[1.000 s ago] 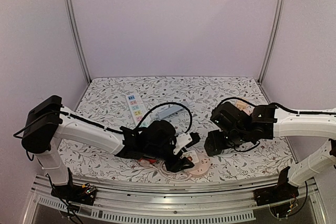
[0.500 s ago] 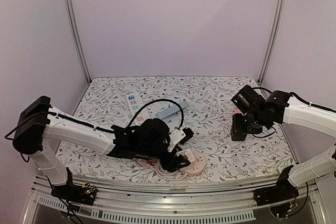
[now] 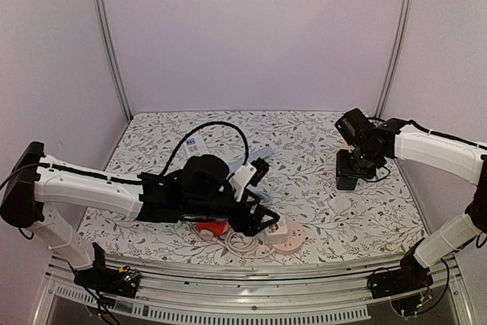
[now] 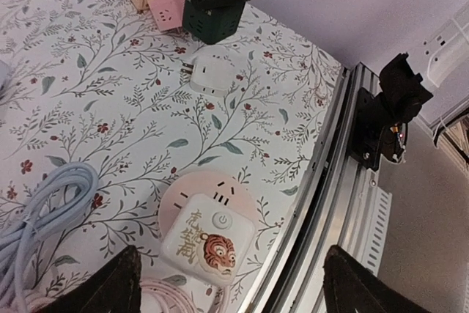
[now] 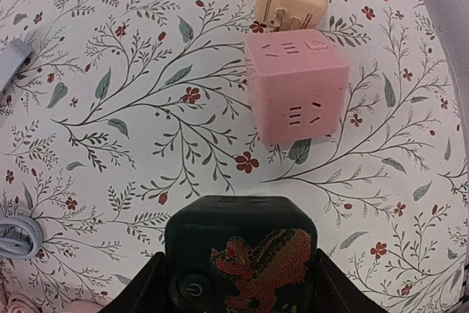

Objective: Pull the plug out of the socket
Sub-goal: Place the plug at the center of the board.

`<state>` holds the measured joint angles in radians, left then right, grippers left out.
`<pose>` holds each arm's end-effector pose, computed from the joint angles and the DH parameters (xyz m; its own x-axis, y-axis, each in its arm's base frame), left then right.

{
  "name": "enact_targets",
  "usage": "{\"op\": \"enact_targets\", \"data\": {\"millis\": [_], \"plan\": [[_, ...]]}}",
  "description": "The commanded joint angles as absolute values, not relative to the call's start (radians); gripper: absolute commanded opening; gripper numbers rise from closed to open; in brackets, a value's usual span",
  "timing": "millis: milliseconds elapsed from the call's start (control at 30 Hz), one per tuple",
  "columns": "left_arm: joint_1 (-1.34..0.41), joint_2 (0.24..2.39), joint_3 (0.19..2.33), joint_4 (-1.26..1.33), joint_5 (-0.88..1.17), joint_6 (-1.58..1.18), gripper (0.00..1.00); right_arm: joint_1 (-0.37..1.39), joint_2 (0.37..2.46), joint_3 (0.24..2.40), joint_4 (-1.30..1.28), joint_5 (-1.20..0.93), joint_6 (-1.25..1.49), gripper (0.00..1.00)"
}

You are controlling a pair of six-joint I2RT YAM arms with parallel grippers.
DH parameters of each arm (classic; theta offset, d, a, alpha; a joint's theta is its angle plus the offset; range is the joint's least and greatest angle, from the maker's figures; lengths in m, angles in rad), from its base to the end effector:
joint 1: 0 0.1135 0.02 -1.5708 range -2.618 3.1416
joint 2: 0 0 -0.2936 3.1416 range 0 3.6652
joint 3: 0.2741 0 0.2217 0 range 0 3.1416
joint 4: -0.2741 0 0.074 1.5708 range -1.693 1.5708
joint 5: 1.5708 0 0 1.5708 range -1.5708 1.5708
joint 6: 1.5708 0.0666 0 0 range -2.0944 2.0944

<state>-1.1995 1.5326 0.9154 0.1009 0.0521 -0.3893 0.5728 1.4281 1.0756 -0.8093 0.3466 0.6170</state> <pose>0.1200 -0.3179 0.2629 -0.5251 0.3041 -0.7948 0.8082 0.4708 -0.3539 0.2254 0.1184 0.2614 -0.8581 0.0941 -0.5047 0.1230 0.9921 -0.0241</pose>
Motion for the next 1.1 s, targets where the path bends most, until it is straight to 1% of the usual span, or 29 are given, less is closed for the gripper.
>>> {"op": "enact_targets", "data": {"millis": [0,200,300,433,533,767,1067], "plan": [[-1.168,1.458,0.896,0.023,-0.05,-0.49,0.84,0.566,1.523,1.138,-0.739,0.318,0.57,0.03],[-1.102,1.364,0.847,-0.045,-0.09,-0.591,0.85,0.56,1.624,1.182,-0.714,0.326,0.557,0.04],[-1.067,1.32,0.812,-0.047,-0.09,-0.637,0.86,0.552,1.664,1.2,-0.713,0.327,0.55,0.1],[-1.043,1.277,0.779,-0.069,-0.105,-0.661,0.86,0.538,1.714,1.214,-0.71,0.322,0.547,0.13],[-1.039,1.255,0.773,-0.094,-0.11,-0.651,0.87,0.528,1.734,1.216,-0.708,0.321,0.545,0.23],[-1.027,1.243,0.776,-0.124,-0.1,-0.646,0.87,0.522,1.763,1.226,-0.708,0.311,0.539,0.42],[-1.014,1.258,0.827,-0.179,-0.09,-0.624,0.87,0.52,1.747,1.236,-0.71,0.29,0.528,0.7]]}}
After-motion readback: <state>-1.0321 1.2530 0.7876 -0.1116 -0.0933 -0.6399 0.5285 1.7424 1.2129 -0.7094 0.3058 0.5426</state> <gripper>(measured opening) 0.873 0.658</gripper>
